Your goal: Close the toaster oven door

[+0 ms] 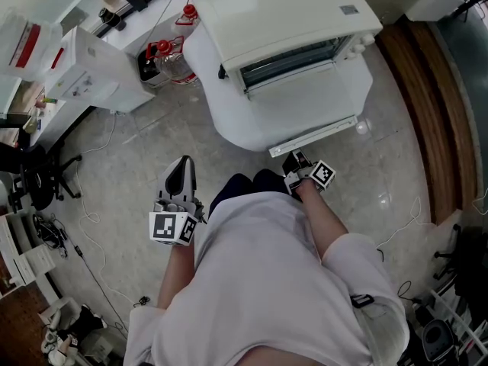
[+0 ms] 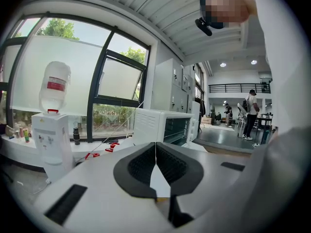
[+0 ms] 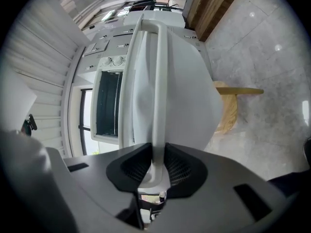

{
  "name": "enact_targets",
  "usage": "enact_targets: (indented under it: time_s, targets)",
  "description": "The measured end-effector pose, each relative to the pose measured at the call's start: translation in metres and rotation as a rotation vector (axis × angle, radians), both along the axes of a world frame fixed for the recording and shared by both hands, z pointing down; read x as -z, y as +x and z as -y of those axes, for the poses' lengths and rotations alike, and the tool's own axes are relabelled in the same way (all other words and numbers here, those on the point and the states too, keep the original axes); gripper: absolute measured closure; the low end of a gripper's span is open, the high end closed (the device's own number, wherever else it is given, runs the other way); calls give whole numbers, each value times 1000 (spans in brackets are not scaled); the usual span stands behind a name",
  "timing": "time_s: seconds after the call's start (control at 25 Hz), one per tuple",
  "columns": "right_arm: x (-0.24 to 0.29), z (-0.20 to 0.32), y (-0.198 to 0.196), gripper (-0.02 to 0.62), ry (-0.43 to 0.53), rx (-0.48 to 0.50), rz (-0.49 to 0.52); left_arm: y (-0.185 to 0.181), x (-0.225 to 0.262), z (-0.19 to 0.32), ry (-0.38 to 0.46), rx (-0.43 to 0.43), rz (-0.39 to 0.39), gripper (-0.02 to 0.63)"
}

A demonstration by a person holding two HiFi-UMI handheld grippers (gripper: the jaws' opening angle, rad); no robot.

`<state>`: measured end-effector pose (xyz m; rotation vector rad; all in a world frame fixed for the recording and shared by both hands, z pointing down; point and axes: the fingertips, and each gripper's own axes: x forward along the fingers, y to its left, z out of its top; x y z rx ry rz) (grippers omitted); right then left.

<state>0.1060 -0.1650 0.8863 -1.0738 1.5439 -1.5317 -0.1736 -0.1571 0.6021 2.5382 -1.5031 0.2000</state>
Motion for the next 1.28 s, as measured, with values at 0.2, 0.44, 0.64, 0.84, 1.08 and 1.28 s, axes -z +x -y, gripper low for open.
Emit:
enact_targets:
  time_s: [0.2,0.44,0.64,0.84,1.08,1.28]
  targets:
    - [6,-1,-1,514,-2,-31,21,-6,5,1,7,11,-4,586]
    - [15,-3,0,515,-13,-37,11,-4,14,2,1,6,-9,586]
    - [21,-6,3,517,-52,-62,22,0,24,1,5,0,-15,586]
    - [33,-6,4,517,-47,-70,22,-4,34,-1,7,17,-20,586]
    - [47,-9,6,517,-89,-85,24,-6,53,-4,8,30,-21,586]
    - [72,-10,6,517,-101,-94,7,-14,79,-7,20,47,-14,586]
